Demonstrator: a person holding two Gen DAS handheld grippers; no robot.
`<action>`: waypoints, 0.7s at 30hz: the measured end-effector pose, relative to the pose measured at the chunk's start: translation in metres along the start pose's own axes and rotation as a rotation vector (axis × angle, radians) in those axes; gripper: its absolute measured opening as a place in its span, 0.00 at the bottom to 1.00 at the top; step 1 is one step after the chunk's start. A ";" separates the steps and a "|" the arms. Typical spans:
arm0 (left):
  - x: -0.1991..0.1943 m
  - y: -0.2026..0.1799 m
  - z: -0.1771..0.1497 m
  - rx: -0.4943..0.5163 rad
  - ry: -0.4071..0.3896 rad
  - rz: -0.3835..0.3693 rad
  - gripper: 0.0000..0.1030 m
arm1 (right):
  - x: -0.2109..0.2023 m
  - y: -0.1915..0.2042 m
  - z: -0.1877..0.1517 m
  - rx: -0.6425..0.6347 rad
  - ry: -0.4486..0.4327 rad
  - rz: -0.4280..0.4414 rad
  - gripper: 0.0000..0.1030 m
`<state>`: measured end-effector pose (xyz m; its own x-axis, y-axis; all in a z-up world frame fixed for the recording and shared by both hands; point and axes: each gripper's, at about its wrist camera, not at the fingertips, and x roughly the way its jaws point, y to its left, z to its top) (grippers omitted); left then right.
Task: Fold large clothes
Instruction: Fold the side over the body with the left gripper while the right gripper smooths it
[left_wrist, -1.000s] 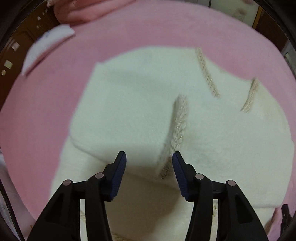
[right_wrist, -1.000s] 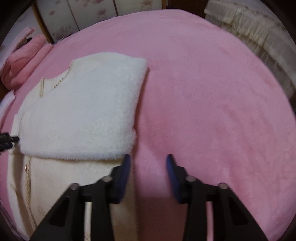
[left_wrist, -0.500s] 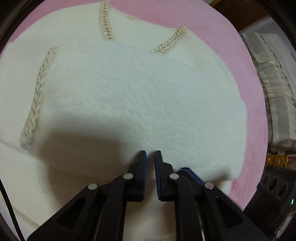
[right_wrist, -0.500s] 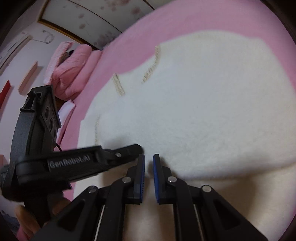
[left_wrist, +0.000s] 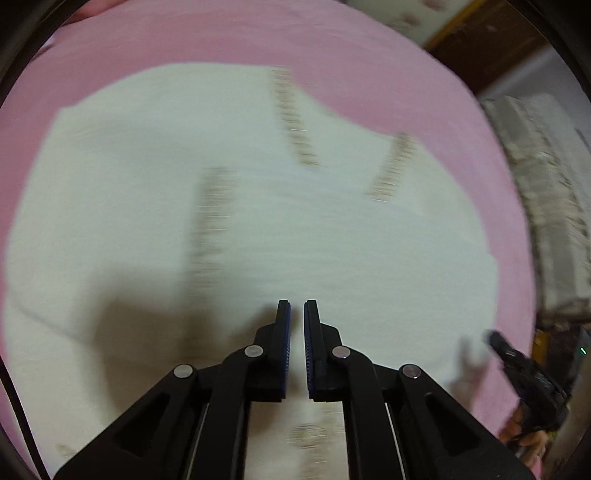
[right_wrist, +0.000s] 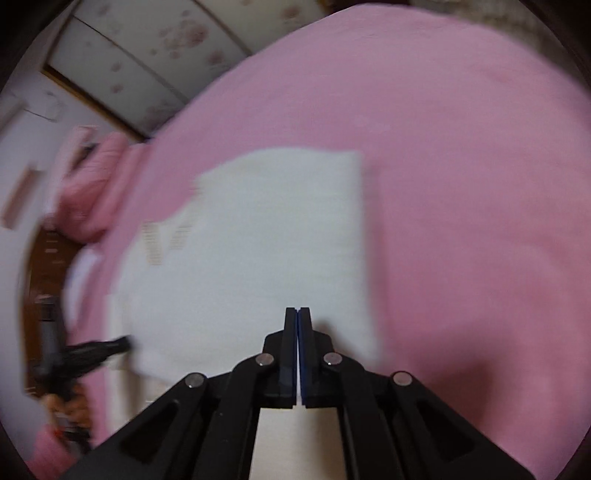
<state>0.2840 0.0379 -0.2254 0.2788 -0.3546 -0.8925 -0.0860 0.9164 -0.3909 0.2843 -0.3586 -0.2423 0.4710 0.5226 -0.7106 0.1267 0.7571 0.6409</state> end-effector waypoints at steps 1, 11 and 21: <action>0.008 -0.013 0.001 0.014 0.016 -0.048 0.03 | 0.019 0.011 -0.001 0.004 0.033 0.061 0.00; 0.064 -0.017 0.058 -0.013 0.007 -0.106 0.01 | 0.092 0.016 0.049 -0.140 0.019 -0.095 0.00; 0.031 0.059 0.059 -0.110 -0.047 -0.010 0.01 | 0.015 -0.063 0.054 0.144 -0.028 -0.246 0.00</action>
<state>0.3435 0.0918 -0.2624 0.3242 -0.3518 -0.8781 -0.1872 0.8861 -0.4241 0.3302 -0.4193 -0.2775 0.4349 0.3177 -0.8426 0.3614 0.7954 0.4865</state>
